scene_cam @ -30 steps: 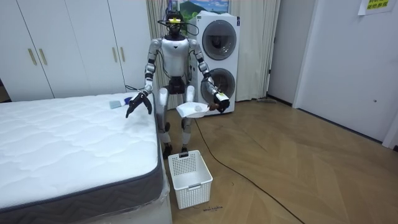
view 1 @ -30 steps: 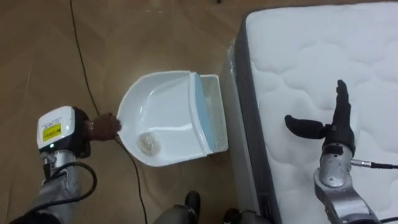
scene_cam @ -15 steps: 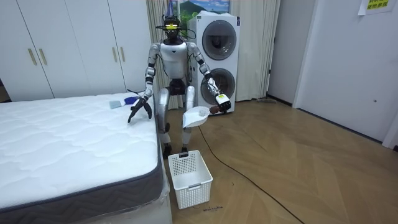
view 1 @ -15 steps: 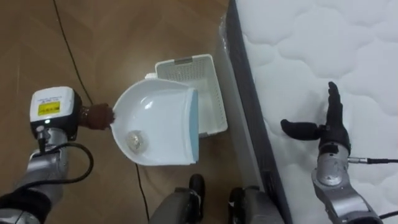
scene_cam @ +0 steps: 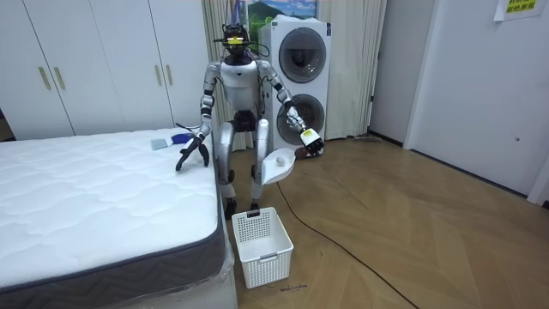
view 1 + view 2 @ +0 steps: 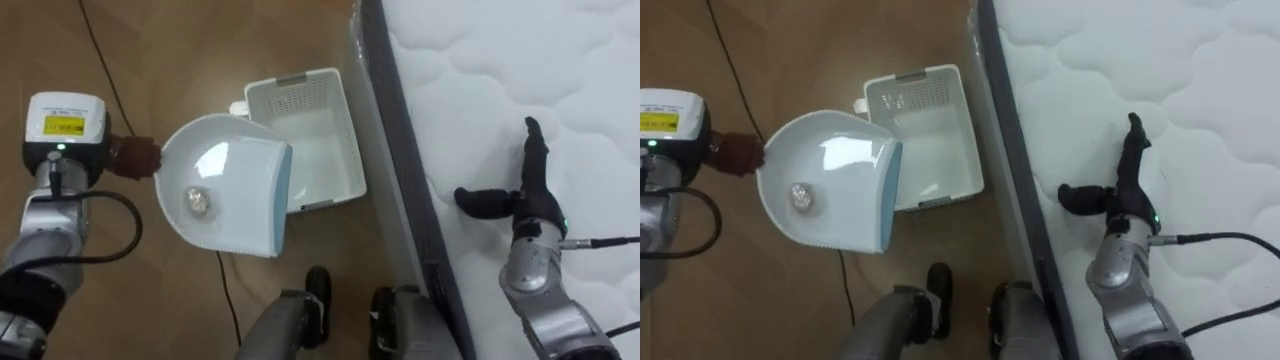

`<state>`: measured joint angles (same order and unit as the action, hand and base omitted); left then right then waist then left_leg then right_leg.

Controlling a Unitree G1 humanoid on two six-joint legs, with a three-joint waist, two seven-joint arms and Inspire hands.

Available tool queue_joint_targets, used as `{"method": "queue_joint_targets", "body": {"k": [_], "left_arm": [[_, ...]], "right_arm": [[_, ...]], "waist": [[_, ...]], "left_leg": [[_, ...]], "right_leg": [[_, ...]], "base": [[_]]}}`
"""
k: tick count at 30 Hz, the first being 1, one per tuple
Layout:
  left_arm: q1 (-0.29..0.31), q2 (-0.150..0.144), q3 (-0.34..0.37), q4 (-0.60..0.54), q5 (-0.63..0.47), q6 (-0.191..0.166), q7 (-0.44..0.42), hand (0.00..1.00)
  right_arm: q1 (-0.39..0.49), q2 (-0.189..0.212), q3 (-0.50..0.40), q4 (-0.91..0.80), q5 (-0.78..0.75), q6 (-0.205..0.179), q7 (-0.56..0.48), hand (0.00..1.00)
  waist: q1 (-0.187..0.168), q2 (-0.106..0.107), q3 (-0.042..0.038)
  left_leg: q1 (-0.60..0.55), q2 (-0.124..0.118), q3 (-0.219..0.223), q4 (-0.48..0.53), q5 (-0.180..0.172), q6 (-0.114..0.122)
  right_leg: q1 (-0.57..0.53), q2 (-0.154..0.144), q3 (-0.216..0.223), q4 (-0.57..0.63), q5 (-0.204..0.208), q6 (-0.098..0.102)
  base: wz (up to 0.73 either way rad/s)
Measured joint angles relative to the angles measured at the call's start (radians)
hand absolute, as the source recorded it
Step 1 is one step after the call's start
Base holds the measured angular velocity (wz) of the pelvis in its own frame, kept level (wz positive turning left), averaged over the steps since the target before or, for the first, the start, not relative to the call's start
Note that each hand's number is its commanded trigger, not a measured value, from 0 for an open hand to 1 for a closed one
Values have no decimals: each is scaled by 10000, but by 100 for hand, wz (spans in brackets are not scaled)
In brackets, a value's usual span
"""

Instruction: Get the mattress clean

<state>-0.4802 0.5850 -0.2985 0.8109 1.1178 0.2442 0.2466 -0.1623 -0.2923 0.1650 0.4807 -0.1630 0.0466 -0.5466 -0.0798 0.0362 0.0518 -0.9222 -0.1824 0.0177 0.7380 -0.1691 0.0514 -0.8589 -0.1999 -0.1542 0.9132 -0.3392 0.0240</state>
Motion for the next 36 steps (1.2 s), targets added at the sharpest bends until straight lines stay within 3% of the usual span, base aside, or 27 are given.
{"method": "queue_joint_targets", "body": {"k": [4,9,11,14,19,26,30,36], "left_arm": [[30,554,3,0,-253,206,-375,100],[35,811,34,165,-691,456,-598,100],[67,812,112,356,-1172,475,-526,100],[144,811,228,679,-2729,494,7,100],[948,792,799,944,-5815,565,1022,100],[913,557,1046,1301,-8685,425,2242,100],[831,374,1123,1309,-9313,114,2537,100],[254,209,1129,1299,-9314,-172,2766,100]], "right_arm": [[339,-177,5,-448,116,216,-43,0],[367,-439,-7,-749,107,508,-186,0],[497,-524,-5,-1049,401,586,-270,0],[599,-664,-2,-1338,666,654,-421,0],[650,-652,75,-1501,832,778,-716,0],[585,-633,109,-1332,1170,747,-1151,0],[392,-512,125,-993,1218,554,-1181,0],[91,-480,444,-569,1499,280,-1252,0]], "waist": [[153,154,-25],[487,490,-88],[553,554,-104],[587,600,-94],[621,796,-63],[843,874,-63],[812,872,-61],[705,838,-36]], "left_leg": [[-43,12,20,90,-54,88],[-285,105,121,183,-54,87],[-289,136,120,240,-70,101],[-290,140,112,274,-78,108],[-282,137,99,248,-81,112],[-275,152,87,213,-78,107],[-274,216,66,127,-80,111],[-280,295,72,37,-105,153]], "right_leg": [[-180,-4,143,57,-5,9],[-331,46,158,110,-15,-11],[-303,92,161,102,-16,-12],[-301,105,156,103,-19,-18],[-373,81,151,81,-15,-22],[-357,122,164,53,-13,-32],[-329,198,135,-149,73,-50],[-320,291,128,-309,113,-71]], "base": [[-2],[-3],[-2],[0],[0],[0],[-3],[-4]]}}
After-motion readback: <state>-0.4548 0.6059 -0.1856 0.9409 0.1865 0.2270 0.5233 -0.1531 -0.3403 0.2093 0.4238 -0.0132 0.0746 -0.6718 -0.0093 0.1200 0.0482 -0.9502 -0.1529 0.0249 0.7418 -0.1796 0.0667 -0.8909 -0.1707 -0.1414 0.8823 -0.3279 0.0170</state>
